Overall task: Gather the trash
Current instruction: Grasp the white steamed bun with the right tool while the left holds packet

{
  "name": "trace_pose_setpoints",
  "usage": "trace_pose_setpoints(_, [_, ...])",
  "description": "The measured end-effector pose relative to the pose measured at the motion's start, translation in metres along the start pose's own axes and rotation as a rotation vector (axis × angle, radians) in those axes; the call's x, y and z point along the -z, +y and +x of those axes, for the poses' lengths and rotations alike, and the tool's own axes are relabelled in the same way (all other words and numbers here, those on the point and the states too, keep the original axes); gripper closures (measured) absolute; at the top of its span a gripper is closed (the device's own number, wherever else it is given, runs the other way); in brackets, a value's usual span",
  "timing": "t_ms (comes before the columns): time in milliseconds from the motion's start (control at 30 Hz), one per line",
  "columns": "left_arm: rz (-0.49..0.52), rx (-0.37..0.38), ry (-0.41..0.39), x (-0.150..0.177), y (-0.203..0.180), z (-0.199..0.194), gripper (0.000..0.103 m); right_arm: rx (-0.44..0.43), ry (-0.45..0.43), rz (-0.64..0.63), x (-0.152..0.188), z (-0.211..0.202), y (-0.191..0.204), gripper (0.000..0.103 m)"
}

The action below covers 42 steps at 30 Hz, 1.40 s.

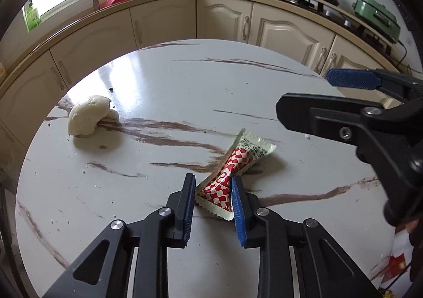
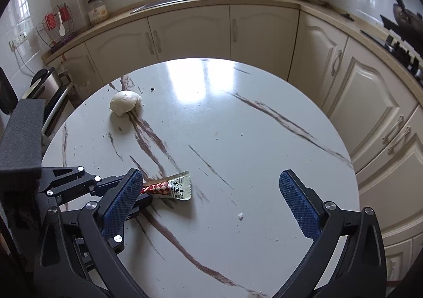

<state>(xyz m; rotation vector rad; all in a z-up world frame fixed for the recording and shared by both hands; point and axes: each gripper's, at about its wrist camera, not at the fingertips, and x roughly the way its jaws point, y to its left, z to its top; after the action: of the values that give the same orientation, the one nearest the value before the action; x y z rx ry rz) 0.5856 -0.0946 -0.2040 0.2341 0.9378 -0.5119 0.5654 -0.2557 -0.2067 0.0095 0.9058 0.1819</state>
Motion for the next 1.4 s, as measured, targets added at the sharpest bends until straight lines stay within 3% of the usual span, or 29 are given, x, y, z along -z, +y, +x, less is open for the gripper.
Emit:
trace_pose_setpoints(167, [-0.067, 0.01, -0.016, 0.013, 0.008, -0.015, 0.084, -0.009, 0.007, 0.017, -0.001, 0.002, 0.0, 0.0])
trace_pose_setpoints(367, [-0.206, 0.005, -0.076, 0.039, 0.051, -0.054, 0.084, -0.037, 0.005, -0.008, -0.014, 0.013, 0.021, 0.0])
trace_pose_setpoints(633, [-0.388, -0.144, -0.128, 0.085, 0.119, -0.093, 0.084, -0.105, 0.027, -0.137, -0.045, 0.062, 0.087, 0.0])
trace_pose_setpoints(800, [-0.427, -0.177, -0.133, 0.108, 0.141, -0.104, 0.083, -0.133, 0.036, -0.178, -0.061, 0.094, 0.121, 0.0])
trace_pose_setpoints(1033, [-0.439, -0.159, -0.146, 0.121, 0.142, -0.115, 0.083, -0.116, 0.047, -0.209, -0.085, 0.133, 0.142, 0.001])
trace_pose_setpoints(1100, [-0.43, -0.143, -0.148, 0.121, 0.14, -0.116, 0.083, -0.134, 0.067, -0.204, -0.086, 0.143, 0.142, 0.011])
trace_pose_setpoints(1133, [-0.427, -0.144, -0.15, 0.121, 0.138, -0.117, 0.083, -0.13, 0.075, -0.204, -0.085, 0.147, 0.142, 0.027])
trace_pose_setpoints(1233, [-0.423, -0.129, -0.151, 0.12, 0.139, -0.119, 0.083, -0.15, 0.068, -0.208, -0.082, 0.149, 0.139, 0.047])
trace_pose_setpoints(1400, [-0.411, -0.11, -0.158, 0.114, 0.142, -0.118, 0.083, -0.156, 0.07, -0.218, -0.079, 0.145, 0.134, 0.052])
